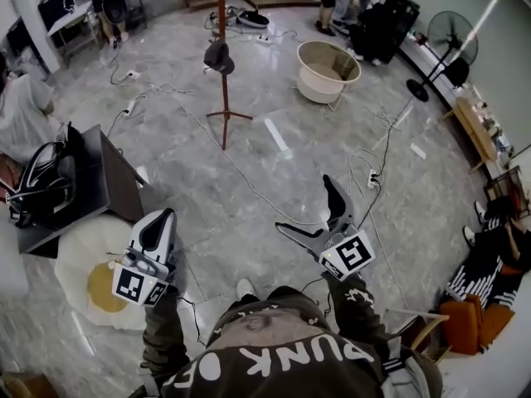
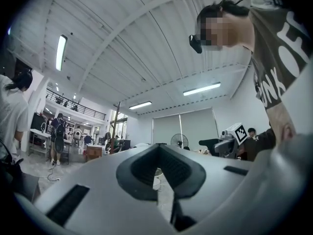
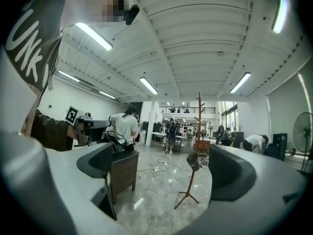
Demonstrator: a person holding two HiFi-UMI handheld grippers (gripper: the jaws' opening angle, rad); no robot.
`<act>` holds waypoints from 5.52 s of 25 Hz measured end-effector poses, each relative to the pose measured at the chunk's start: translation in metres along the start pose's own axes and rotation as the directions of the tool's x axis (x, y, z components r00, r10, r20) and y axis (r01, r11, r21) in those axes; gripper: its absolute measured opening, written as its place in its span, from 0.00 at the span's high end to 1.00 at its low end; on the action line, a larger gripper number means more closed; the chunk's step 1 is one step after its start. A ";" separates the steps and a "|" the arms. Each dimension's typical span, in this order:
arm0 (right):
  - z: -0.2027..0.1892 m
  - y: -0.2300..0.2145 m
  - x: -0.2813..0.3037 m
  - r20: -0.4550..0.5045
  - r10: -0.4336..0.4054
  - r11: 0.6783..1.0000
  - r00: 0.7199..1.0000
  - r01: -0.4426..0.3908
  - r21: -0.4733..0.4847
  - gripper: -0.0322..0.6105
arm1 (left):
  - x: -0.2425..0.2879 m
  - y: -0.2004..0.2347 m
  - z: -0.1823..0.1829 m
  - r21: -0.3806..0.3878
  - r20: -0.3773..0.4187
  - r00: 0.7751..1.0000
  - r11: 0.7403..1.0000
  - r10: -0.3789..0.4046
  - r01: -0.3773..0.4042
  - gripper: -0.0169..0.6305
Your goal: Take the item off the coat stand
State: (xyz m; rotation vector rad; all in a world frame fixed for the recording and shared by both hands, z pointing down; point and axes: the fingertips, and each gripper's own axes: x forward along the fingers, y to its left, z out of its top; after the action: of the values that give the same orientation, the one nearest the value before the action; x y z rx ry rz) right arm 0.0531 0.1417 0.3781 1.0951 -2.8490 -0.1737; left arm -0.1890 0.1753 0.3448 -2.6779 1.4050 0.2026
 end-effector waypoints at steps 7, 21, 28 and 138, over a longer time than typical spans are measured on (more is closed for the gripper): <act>-0.012 -0.025 0.034 -0.019 -0.011 1.000 1.000 0.011 0.016 0.02 | 0.031 0.033 -0.018 -0.017 -0.013 1.000 1.000 -0.007 0.007 0.97; -0.043 -0.149 0.134 0.024 0.035 0.997 0.999 -0.036 0.064 0.02 | 0.160 0.094 -0.044 0.016 -0.059 0.998 1.000 0.025 -0.024 0.97; -0.051 -0.219 0.178 0.043 0.054 0.995 0.998 -0.057 0.086 0.02 | 0.236 0.121 -0.046 0.045 -0.077 0.997 0.999 0.023 -0.019 0.97; -0.303 -0.522 0.825 -0.311 0.006 0.986 0.950 -0.058 -0.157 0.89 | 0.580 0.563 -0.158 0.002 -0.156 0.986 0.998 0.056 -0.056 0.97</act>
State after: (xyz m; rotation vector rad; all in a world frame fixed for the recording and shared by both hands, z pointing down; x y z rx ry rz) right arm -0.1762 -0.8195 0.6385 0.9486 -2.5215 -0.2099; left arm -0.3162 -0.6373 0.3819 -2.7104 1.5247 -0.0017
